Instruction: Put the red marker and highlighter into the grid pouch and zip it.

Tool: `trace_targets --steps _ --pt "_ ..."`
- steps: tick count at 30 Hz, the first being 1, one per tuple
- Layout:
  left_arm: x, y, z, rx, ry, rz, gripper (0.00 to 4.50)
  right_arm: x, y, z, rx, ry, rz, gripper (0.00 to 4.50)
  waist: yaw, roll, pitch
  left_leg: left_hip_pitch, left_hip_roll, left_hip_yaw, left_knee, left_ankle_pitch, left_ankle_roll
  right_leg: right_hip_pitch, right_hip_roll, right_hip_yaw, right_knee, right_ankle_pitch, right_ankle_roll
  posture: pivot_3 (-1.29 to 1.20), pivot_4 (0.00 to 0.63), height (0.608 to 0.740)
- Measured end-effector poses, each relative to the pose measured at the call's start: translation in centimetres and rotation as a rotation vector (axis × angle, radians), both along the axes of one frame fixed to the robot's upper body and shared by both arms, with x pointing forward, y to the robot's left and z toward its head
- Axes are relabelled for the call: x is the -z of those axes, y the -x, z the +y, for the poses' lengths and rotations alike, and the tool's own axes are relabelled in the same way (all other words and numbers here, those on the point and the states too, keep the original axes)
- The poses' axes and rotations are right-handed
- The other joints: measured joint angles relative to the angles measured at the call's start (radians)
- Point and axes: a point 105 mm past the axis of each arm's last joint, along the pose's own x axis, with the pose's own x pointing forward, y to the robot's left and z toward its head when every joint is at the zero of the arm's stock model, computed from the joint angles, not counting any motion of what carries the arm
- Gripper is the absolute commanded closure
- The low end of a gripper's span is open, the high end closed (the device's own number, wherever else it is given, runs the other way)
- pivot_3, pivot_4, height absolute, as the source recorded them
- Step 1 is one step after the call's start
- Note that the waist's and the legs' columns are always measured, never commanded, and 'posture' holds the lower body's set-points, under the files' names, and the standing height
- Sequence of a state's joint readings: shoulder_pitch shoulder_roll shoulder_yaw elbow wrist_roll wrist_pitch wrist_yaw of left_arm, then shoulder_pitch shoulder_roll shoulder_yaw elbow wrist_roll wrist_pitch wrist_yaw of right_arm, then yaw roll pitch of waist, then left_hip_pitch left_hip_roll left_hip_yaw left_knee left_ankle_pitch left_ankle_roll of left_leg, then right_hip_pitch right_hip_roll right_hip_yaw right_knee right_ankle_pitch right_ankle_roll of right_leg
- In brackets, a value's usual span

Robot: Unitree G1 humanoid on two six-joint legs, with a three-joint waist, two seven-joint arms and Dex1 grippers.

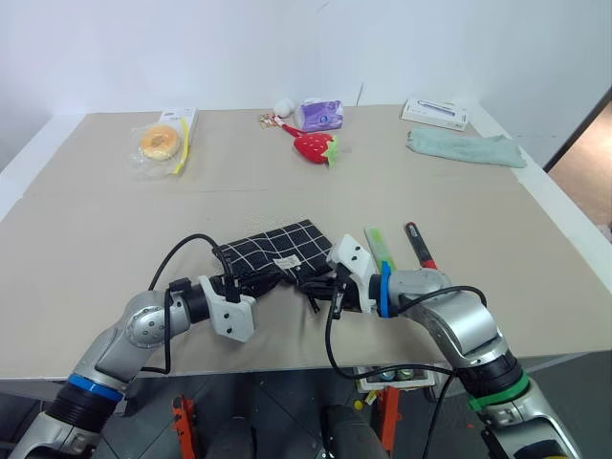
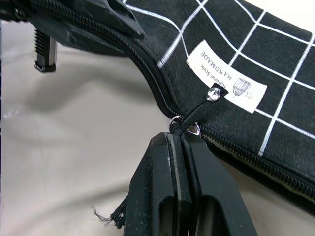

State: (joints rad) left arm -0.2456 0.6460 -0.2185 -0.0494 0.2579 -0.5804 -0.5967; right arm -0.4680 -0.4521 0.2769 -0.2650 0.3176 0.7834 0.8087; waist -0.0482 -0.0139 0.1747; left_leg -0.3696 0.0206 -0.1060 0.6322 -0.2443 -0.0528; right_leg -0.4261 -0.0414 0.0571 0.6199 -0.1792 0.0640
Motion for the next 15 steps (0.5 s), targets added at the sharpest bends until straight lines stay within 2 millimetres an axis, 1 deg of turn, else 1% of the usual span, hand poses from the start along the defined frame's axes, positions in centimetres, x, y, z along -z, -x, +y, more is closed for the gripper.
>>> trace_targets --steps 3,5,11,13,14,15 --pt "-0.1 0.0 0.0 -0.001 0.003 -0.002 4.50 -1.3 0.4 0.8 -0.028 -0.060 -0.010 4.48 0.000 0.000 0.000 0.000 0.000 0.000 0.000 0.000 0.000 0.000 0.000 0.000 0.000 0.000 0.000 0.00 0.150 0.740" --pt "-0.1 0.0 0.0 0.000 0.004 -0.004 4.50 -1.8 0.4 0.9 -0.027 -0.083 -0.014 4.48 0.000 0.000 0.000 0.000 0.000 0.000 0.000 0.000 0.000 0.000 0.000 0.000 0.000 0.000 0.000 0.00 0.150 0.740" --pt "-0.2 0.1 -0.1 0.007 0.005 -0.008 4.50 -2.6 0.7 0.5 -0.035 -0.117 -0.007 4.48 0.000 0.000 0.000 0.000 0.000 0.000 0.000 0.000 0.000 0.000 0.000 0.000 0.000 0.000 0.000 0.00 0.150 0.740" --pt "-0.1 0.1 -0.1 0.008 0.005 -0.006 4.50 -2.5 0.7 0.3 -0.032 -0.102 -0.011 4.48 0.000 0.000 0.000 0.000 0.000 0.000 0.000 0.000 0.000 0.000 0.000 0.000 0.000 0.000 0.000 0.00 0.150 0.740" --pt "-0.1 0.1 -0.1 0.008 0.005 -0.005 4.50 -2.0 0.7 0.2 -0.034 -0.062 -0.023 4.48 0.000 0.000 0.000 0.000 0.000 0.000 0.000 0.000 0.000 0.000 0.000 0.000 0.000 -0.001 -0.001 0.00 0.150 0.740" --pt "-0.1 0.1 -0.1 0.008 0.005 -0.005 4.50 -2.0 0.6 0.2 -0.034 -0.060 -0.025 4.48 0.000 0.000 0.000 0.000 0.000 0.000 0.000 0.000 0.000 0.000 0.000 0.000 0.000 -0.001 -0.002 0.00 0.150 0.740"
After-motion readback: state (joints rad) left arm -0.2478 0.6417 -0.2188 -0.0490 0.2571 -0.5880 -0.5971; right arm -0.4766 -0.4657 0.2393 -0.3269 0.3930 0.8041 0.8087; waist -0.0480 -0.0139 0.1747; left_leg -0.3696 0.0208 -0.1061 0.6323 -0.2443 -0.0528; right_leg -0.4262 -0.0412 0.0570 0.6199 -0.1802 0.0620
